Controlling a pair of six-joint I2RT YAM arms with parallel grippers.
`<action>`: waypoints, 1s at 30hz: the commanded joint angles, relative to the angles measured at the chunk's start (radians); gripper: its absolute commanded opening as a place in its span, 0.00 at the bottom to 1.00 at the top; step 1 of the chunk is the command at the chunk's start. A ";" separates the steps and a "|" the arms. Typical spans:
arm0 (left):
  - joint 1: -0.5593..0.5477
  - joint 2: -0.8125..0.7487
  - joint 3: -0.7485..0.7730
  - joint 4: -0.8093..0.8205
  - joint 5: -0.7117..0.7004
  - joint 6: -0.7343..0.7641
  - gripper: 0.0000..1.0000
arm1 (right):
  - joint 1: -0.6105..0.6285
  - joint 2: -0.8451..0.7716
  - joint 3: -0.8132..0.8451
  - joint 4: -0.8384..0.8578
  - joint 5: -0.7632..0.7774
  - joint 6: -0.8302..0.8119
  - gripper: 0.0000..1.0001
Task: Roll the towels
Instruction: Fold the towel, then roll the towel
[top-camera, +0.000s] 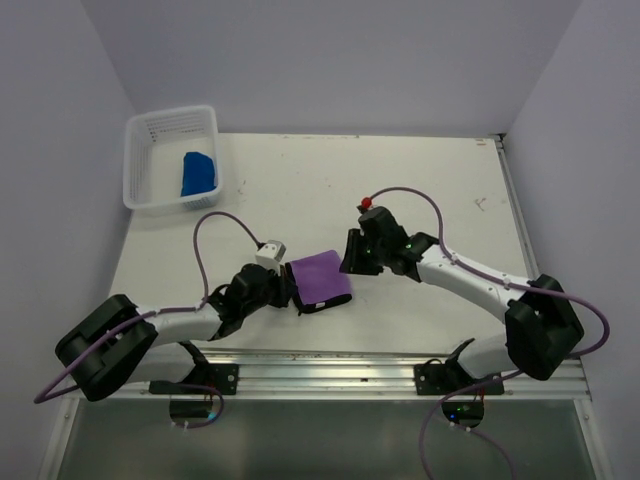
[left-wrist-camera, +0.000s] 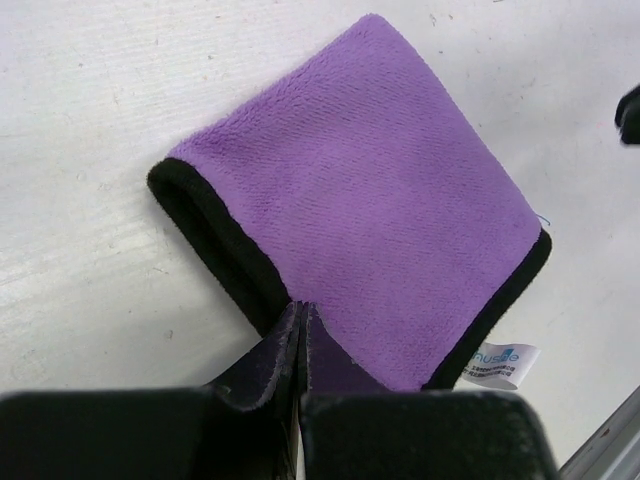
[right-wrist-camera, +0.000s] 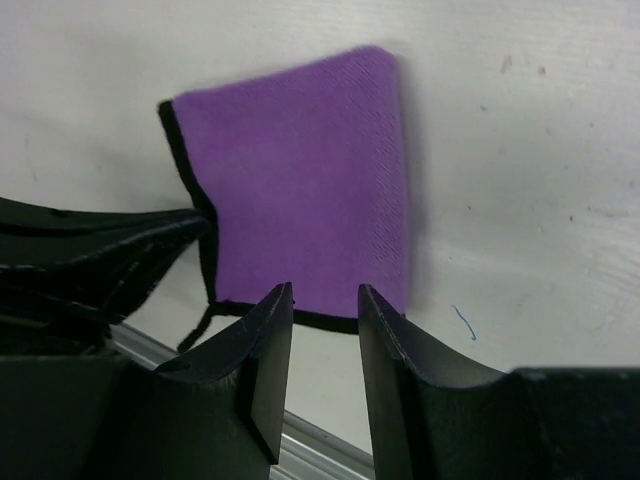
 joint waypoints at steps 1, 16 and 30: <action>-0.003 -0.019 0.012 -0.003 -0.012 0.029 0.00 | 0.003 -0.051 -0.075 0.043 -0.001 0.031 0.37; -0.005 -0.064 0.064 -0.055 0.017 0.031 0.00 | 0.025 -0.008 -0.176 0.146 -0.051 0.050 0.43; -0.066 -0.068 0.066 -0.037 0.079 -0.011 0.00 | 0.045 0.090 -0.181 0.145 -0.005 0.039 0.43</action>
